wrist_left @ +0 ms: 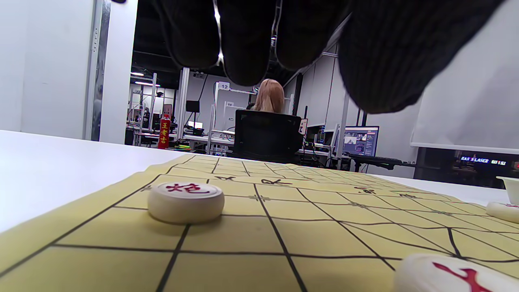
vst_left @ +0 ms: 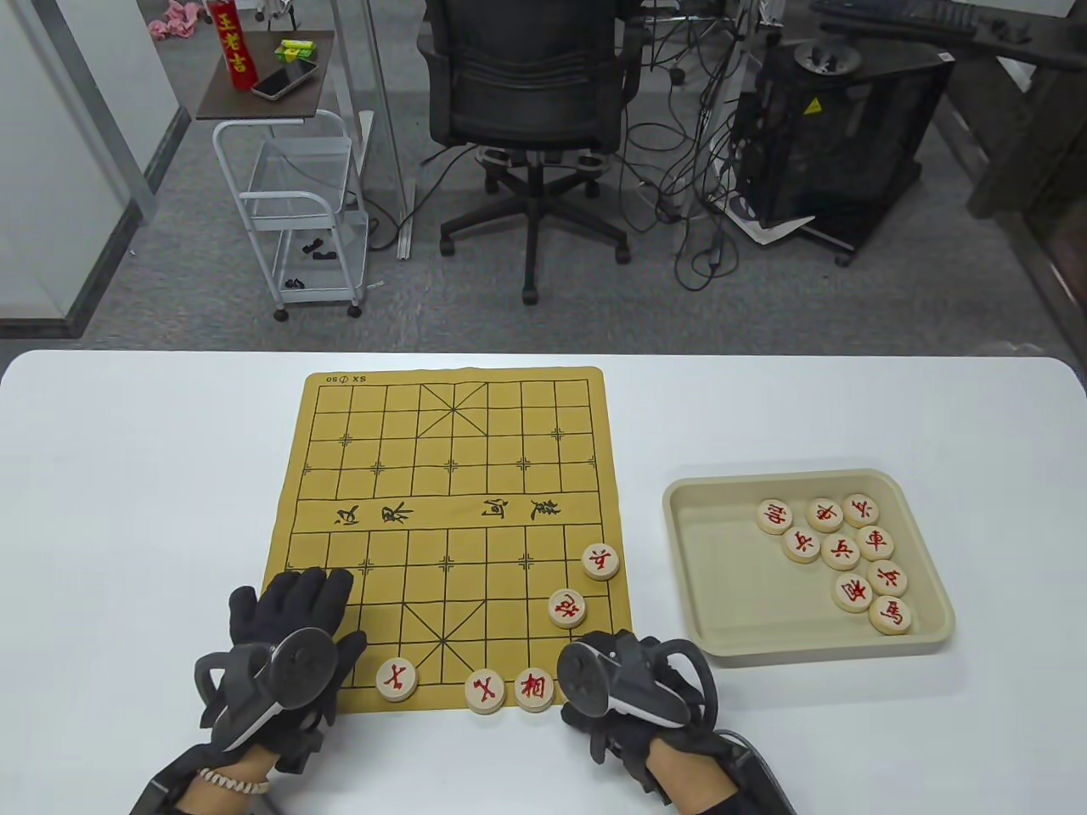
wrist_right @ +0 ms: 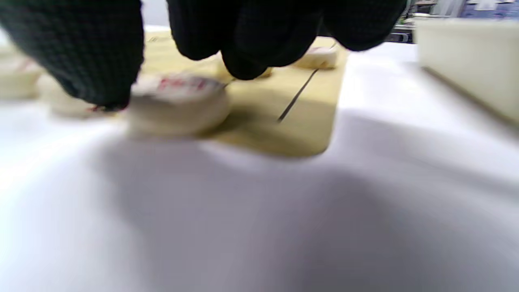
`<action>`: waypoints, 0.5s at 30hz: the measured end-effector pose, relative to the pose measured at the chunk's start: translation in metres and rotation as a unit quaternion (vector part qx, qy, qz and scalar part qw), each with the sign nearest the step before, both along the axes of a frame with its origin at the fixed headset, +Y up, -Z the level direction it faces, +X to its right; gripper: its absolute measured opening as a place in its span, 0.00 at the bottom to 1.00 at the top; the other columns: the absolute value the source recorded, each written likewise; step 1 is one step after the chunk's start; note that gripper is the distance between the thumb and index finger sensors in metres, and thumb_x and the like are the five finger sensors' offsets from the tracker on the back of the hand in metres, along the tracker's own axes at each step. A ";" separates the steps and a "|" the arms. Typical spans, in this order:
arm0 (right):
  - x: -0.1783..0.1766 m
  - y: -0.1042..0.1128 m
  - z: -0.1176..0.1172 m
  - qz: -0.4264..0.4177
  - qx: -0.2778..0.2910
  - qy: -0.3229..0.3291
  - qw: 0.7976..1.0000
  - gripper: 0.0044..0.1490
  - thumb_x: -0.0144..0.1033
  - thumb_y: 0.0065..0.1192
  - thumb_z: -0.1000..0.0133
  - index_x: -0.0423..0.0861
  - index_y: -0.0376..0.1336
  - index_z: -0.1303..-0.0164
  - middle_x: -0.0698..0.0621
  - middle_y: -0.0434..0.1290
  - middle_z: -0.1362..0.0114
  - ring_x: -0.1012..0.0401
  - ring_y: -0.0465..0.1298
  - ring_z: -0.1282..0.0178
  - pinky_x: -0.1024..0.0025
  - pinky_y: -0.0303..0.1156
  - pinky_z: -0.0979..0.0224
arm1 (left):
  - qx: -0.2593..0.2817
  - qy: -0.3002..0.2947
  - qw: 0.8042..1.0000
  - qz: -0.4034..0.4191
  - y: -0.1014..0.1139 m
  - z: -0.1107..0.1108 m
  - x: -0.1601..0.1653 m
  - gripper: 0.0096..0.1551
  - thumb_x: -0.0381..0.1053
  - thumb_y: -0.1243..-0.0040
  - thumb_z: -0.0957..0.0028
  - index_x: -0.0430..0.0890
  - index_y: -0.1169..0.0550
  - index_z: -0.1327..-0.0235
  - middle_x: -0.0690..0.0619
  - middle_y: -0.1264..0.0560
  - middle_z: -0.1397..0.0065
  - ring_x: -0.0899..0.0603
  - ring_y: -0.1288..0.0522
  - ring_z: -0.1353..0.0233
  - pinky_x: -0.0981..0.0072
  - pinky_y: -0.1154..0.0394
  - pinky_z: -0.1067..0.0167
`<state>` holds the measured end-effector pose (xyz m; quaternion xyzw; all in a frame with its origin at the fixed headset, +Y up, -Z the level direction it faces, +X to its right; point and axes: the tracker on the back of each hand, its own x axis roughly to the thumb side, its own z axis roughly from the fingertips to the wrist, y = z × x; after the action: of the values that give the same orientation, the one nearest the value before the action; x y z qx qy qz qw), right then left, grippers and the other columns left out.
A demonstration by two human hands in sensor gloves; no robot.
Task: Set up Chinese chess pieces
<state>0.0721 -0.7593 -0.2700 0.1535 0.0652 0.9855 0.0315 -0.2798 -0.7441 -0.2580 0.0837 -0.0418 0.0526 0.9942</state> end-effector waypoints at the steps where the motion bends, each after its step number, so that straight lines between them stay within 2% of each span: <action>1: 0.012 0.009 -0.008 -0.020 0.019 -0.029 0.999 0.43 0.54 0.81 0.56 0.56 0.65 0.31 0.51 0.71 0.23 0.59 0.78 0.36 0.52 0.74 0.30 | 0.000 0.000 1.000 -0.001 0.000 0.000 0.000 0.46 0.64 0.32 0.58 0.56 0.34 0.24 0.46 0.32 0.18 0.31 0.34 0.18 0.23 0.49 0.27; 3: 0.035 0.024 -0.024 -0.031 0.056 -0.089 0.994 0.42 0.52 0.80 0.54 0.56 0.65 0.30 0.50 0.70 0.21 0.58 0.77 0.34 0.52 0.73 0.30 | 0.000 0.001 1.000 0.000 0.000 0.000 0.000 0.46 0.64 0.32 0.58 0.56 0.34 0.24 0.44 0.33 0.18 0.31 0.34 0.18 0.23 0.49 0.27; 6: 0.076 0.038 -0.055 0.013 0.093 -0.188 0.978 0.43 0.51 0.80 0.53 0.57 0.63 0.27 0.49 0.68 0.20 0.55 0.76 0.31 0.52 0.72 0.30 | -0.001 0.003 1.000 0.001 0.000 0.000 -0.001 0.46 0.64 0.32 0.58 0.56 0.34 0.24 0.44 0.33 0.18 0.31 0.34 0.18 0.23 0.49 0.27; 10: 0.120 0.039 -0.095 0.111 0.055 -0.276 0.953 0.40 0.47 0.78 0.50 0.55 0.64 0.27 0.49 0.66 0.18 0.52 0.73 0.27 0.50 0.70 0.27 | -0.005 0.001 1.000 -0.002 -0.001 -0.001 0.000 0.46 0.64 0.32 0.58 0.56 0.34 0.24 0.44 0.32 0.18 0.31 0.34 0.18 0.23 0.49 0.27; 15: 0.156 0.020 -0.128 0.186 0.001 -0.332 0.925 0.41 0.47 0.78 0.50 0.54 0.63 0.25 0.50 0.66 0.17 0.52 0.73 0.26 0.49 0.70 0.27 | -0.011 -0.002 1.000 -0.010 -0.003 -0.001 0.001 0.46 0.64 0.32 0.58 0.56 0.34 0.24 0.44 0.33 0.18 0.30 0.34 0.18 0.23 0.49 0.27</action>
<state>0.2278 -0.7395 -0.3983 -0.1978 0.0776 0.9681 -0.1327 -0.2790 -0.7467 -0.2590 0.0720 -0.0443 0.0434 0.9955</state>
